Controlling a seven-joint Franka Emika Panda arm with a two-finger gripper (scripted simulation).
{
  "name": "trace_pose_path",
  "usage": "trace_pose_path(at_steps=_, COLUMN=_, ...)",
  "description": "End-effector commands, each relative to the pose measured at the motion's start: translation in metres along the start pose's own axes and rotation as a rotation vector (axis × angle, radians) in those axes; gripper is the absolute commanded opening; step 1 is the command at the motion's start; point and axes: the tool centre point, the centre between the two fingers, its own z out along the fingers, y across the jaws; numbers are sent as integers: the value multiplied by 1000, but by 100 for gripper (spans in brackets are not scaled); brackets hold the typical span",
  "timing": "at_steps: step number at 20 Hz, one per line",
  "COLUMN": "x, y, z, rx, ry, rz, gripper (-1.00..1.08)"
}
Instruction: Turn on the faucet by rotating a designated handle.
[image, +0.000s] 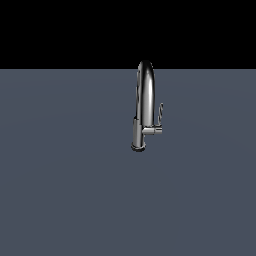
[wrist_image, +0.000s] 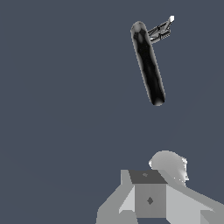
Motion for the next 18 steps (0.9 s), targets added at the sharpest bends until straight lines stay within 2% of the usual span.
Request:
trace_pose_path(at_steps=1, x=16, y=1, z=0, rx=36, ry=-35, rz=36, gripper=-100)
trace_pose_path(at_steps=18, x=125, y=20, z=20, rx=295, ry=-286, rz=288, gripper=-100)
